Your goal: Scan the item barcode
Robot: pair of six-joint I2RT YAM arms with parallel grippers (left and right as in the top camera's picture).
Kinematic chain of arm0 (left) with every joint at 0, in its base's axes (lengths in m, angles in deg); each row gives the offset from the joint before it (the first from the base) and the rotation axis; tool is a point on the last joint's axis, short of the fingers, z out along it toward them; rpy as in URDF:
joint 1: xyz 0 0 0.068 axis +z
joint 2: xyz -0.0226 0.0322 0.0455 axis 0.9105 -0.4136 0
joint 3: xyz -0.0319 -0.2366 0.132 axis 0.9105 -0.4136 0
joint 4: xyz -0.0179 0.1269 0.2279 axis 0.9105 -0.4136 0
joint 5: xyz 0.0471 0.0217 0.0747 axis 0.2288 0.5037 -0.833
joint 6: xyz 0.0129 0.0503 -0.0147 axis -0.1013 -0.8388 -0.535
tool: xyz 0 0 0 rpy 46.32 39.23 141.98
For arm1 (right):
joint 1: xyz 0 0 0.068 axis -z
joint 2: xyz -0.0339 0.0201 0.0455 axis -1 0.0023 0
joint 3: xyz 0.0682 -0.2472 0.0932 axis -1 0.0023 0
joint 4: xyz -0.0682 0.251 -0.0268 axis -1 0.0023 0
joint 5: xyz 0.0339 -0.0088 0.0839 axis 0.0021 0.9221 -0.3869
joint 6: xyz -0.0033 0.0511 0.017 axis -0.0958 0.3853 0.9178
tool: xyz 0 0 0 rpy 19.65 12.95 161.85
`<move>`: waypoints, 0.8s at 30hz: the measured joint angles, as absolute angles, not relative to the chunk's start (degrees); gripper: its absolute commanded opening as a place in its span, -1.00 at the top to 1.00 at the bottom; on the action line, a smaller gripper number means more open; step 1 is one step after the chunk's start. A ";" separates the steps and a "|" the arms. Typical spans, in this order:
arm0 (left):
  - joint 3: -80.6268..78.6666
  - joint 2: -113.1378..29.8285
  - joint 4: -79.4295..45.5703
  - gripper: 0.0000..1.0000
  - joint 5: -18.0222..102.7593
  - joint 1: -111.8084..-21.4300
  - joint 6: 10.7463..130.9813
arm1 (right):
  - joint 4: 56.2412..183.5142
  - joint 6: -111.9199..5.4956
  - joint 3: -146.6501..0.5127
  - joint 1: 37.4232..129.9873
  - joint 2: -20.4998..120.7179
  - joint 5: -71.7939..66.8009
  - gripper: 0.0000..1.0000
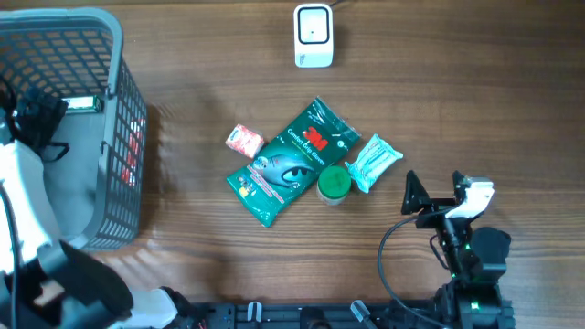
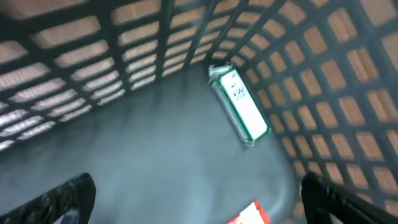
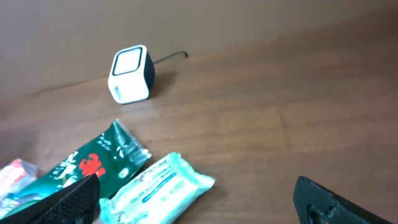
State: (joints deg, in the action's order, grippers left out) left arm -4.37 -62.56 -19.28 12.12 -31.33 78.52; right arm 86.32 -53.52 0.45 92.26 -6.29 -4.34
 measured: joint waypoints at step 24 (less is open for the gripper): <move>-4.52 -86.43 7.15 -1.00 9.47 -38.94 77.78 | 86.40 49.06 0.45 92.26 15.83 -4.52 -0.99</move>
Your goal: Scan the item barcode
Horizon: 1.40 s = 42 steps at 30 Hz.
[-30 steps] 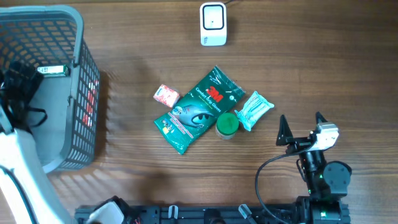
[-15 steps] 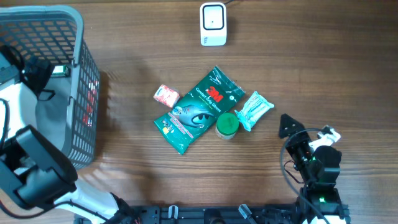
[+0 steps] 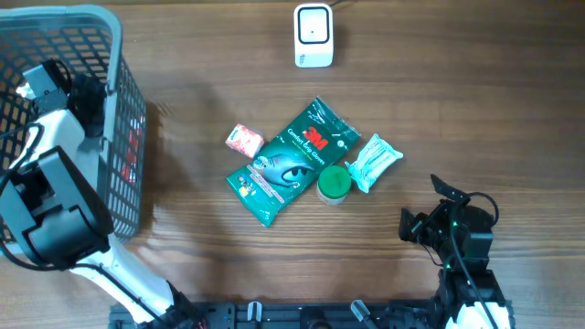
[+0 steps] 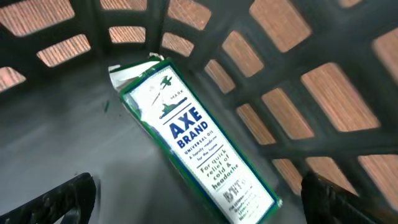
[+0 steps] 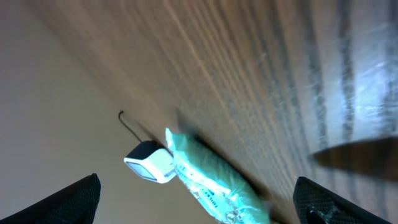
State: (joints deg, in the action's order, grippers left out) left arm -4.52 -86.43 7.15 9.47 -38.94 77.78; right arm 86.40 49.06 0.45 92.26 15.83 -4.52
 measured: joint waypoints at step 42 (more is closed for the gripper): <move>-4.54 -33.75 -33.38 0.92 12.01 -39.27 77.78 | 59.85 -11.90 0.29 92.31 19.78 34.17 -0.99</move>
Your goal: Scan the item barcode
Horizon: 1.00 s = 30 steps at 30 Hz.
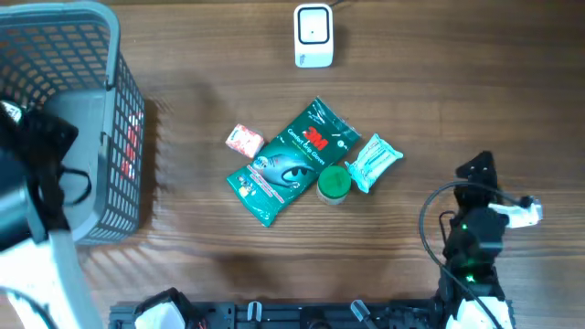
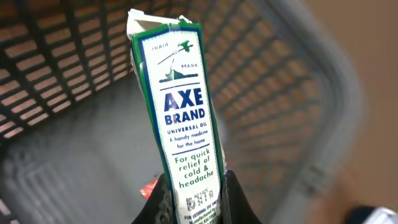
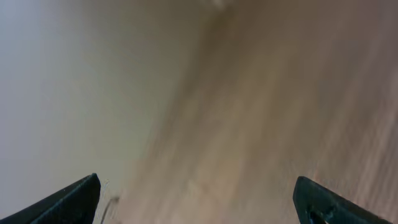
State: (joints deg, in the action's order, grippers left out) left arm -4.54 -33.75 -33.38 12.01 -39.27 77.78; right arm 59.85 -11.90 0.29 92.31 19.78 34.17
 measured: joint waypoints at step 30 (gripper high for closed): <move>-31.69 -44.70 -25.09 0.92 19.07 -81.65 90.61 | 64.42 1.69 -1.39 92.31 20.13 -2.68 -0.99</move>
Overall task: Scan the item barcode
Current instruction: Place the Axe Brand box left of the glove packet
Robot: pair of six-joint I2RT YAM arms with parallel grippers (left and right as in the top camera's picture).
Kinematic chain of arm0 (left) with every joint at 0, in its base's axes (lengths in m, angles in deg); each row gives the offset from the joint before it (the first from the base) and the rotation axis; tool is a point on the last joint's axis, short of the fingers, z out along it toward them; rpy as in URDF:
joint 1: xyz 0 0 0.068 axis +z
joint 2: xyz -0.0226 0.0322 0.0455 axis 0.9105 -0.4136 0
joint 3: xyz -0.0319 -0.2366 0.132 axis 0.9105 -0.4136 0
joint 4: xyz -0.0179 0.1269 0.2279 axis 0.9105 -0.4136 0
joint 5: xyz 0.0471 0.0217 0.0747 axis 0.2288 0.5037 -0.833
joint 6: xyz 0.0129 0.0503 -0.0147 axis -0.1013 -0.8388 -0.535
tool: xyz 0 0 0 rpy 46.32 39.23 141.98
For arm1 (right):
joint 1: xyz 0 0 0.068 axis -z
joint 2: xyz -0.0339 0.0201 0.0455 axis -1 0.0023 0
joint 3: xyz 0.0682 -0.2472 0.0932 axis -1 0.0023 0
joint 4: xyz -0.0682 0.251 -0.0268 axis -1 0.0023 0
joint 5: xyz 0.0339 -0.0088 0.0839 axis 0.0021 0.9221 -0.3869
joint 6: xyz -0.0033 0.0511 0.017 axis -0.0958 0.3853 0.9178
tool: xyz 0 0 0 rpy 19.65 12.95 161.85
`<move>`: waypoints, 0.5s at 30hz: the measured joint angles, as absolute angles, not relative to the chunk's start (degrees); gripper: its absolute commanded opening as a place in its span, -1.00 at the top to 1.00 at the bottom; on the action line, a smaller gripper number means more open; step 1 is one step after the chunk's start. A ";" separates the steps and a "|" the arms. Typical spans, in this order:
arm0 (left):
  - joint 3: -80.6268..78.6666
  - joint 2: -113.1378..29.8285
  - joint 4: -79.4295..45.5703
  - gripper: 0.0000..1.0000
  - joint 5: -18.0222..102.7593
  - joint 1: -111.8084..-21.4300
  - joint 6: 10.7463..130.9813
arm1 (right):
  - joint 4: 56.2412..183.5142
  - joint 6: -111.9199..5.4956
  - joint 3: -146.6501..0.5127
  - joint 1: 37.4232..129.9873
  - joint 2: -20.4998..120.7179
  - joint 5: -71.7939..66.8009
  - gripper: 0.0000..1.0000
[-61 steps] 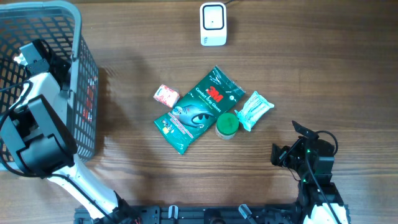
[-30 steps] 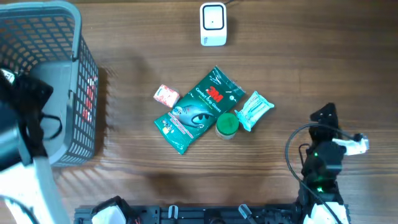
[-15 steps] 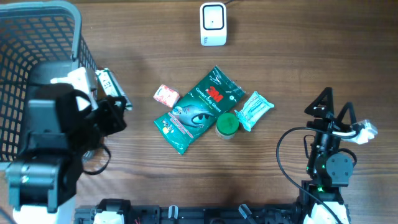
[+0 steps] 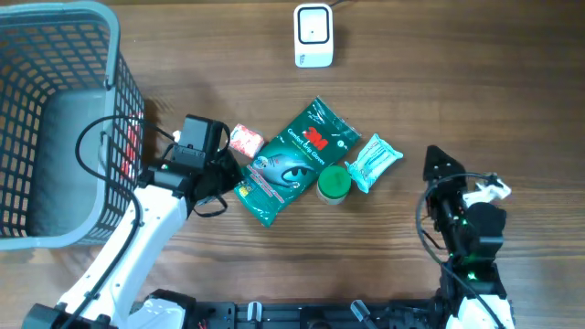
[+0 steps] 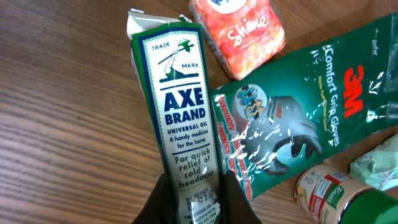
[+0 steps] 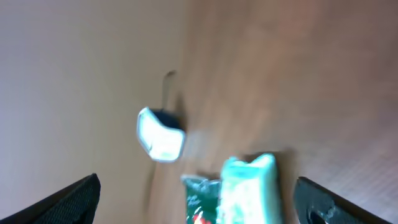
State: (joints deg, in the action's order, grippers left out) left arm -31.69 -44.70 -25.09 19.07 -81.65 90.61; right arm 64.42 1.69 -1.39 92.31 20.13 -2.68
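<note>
A green and white Axe Brand box (image 5: 180, 118) stands lengthwise in the left wrist view, with my left gripper (image 5: 194, 200) shut on its lower end. It hangs over the wooden table, beside the orange pack (image 5: 236, 28) and the green 3M gloves pack (image 5: 292, 118). From overhead the left gripper (image 4: 219, 169) is at the left of the item pile, and the box is hidden under it. The white scanner (image 4: 313, 35) stands at the back edge, and also appears blurred as the scanner (image 6: 160, 134). My right gripper (image 4: 437, 164) is open and empty at the right.
A grey mesh basket (image 4: 114, 55) fills the left side. In the pile lie the orange pack (image 4: 245, 140), the gloves pack (image 4: 292, 160), a green-lidded jar (image 4: 334, 183) and a teal tissue pack (image 4: 375, 162). The scanner's cable runs off the back.
The left gripper, still shut on the Axe Brand box, has gone from above the basket to over the table beside the orange pack. The right wrist has turned toward the scanner and teal pack.
First the left gripper was open inside the basket above the lying box. It was then closer to the box, still open. Later it held the box upright above the basket, and now holds it over the table by the pile. The right arm only shifted its pose, empty.
</note>
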 measured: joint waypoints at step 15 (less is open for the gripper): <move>-41.77 -45.08 -16.74 0.83 16.49 -81.65 93.91 | 122.23 -37.17 -47.14 92.31 41.01 -9.37 -1.00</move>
State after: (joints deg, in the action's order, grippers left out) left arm -41.77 -45.08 -16.74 16.49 -81.65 93.91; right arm 122.23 -37.17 -47.14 92.31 41.01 -9.37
